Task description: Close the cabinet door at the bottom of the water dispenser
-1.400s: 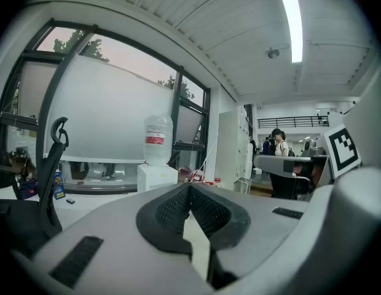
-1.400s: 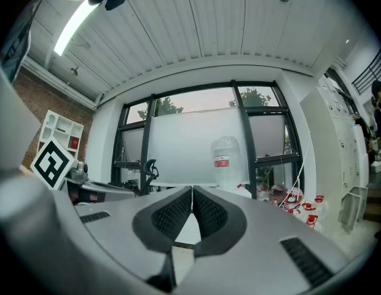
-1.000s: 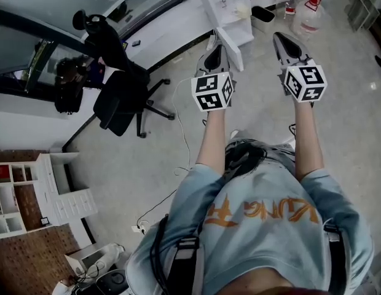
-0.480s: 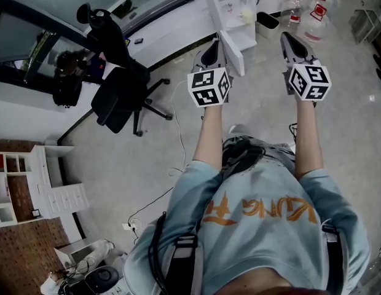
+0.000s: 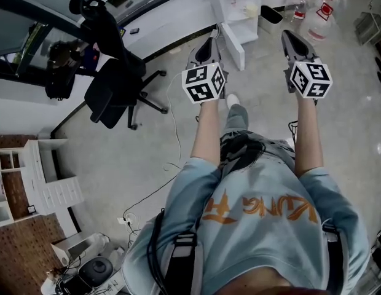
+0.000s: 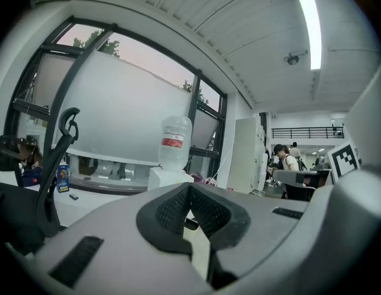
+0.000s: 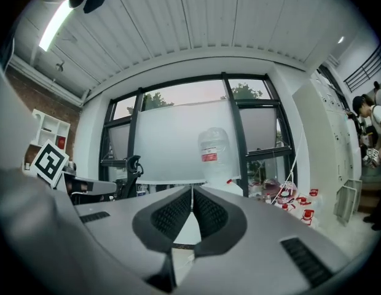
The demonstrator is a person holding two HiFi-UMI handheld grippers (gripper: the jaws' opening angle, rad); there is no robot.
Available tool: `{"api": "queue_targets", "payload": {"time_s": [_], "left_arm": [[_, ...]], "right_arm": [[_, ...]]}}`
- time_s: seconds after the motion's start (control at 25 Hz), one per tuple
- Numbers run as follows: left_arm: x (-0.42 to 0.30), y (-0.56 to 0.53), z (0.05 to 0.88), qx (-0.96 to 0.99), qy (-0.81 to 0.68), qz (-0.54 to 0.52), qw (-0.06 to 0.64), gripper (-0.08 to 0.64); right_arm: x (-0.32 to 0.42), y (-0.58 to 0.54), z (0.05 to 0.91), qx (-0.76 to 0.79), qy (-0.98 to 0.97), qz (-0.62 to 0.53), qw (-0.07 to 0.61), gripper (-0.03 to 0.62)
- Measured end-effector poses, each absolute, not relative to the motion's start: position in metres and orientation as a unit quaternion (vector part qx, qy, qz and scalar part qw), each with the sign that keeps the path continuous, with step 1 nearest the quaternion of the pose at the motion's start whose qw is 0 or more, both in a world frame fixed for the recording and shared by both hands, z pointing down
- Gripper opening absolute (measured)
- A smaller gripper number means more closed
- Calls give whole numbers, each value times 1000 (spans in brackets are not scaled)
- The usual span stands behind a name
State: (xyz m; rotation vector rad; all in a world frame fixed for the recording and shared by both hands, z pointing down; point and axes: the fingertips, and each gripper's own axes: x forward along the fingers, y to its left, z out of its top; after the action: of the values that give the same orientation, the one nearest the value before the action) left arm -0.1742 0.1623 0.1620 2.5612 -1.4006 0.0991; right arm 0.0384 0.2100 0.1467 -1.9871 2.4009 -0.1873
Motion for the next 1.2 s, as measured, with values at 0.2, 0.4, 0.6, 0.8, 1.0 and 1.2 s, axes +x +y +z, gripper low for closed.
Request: {"api": "queue_targets", "payload": {"time_s": [0.2, 0.4, 0.6, 0.8, 1.0, 1.2], "left_arm": [[-161, 131, 170, 880, -459, 39, 113, 8], [-170, 98, 208, 867, -467, 43, 169, 8], [-190, 61, 251, 836, -507, 37, 207, 8], [-207, 17, 278, 816, -530, 40, 227, 8], [-203, -25, 304, 806, -529, 52, 261, 8], [-185, -88, 295, 818, -512, 53, 255, 8]], "right_arm": [[79, 179, 160, -677, 730, -87, 23, 31], [55, 140, 185, -656, 747, -104, -18, 31], [48, 98, 224, -638, 757, -130, -66, 31], [26, 49, 249, -611, 771, -146, -101, 31], [7, 3, 261, -588, 784, -165, -114, 31], [26, -54, 248, -603, 774, -164, -102, 31]]}}
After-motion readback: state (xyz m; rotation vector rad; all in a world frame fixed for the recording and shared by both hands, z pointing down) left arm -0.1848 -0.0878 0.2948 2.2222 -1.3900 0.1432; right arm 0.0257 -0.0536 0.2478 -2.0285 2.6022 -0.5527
